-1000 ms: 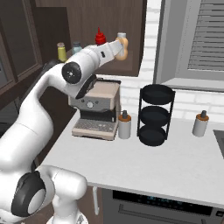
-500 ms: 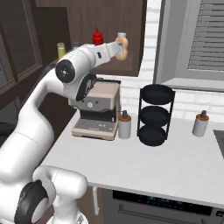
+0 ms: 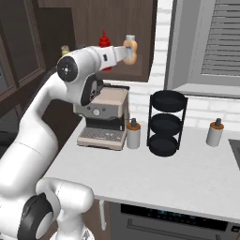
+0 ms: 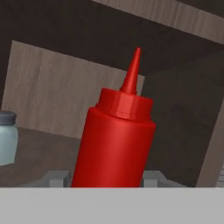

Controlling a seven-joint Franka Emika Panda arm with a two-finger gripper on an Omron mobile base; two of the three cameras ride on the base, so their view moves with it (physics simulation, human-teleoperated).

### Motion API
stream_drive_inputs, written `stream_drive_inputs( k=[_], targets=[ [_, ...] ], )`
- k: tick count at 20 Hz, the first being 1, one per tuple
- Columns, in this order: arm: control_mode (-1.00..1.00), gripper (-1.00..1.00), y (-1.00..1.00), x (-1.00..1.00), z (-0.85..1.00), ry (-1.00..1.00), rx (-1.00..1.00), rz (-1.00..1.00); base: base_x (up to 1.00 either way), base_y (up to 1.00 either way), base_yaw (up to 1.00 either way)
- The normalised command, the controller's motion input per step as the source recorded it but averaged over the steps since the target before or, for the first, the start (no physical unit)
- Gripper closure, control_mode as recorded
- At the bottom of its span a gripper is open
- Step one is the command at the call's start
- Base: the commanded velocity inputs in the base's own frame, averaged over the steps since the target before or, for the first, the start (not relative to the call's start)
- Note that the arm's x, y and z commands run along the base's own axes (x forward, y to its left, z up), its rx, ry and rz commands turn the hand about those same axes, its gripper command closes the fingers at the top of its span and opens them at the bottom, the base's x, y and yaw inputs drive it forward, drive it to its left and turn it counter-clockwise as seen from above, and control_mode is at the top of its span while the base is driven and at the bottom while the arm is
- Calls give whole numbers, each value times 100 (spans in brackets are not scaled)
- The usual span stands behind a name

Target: Put the shaker and condiment bottle from the counter next to their counterparts in the cabinet.

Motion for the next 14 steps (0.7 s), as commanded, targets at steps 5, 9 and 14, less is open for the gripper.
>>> stream_drive_inputs(
  k=[5, 9, 14],
  targets=[
    [-100, 100, 14, 0, -12, 9, 2, -1, 0, 0, 0],
    [-100, 100, 4, 4, -14, 9, 8, 0, 0, 0, 0],
    [-100, 100, 0, 12, -7, 9, 10, 0, 0, 0, 0]
  ],
)
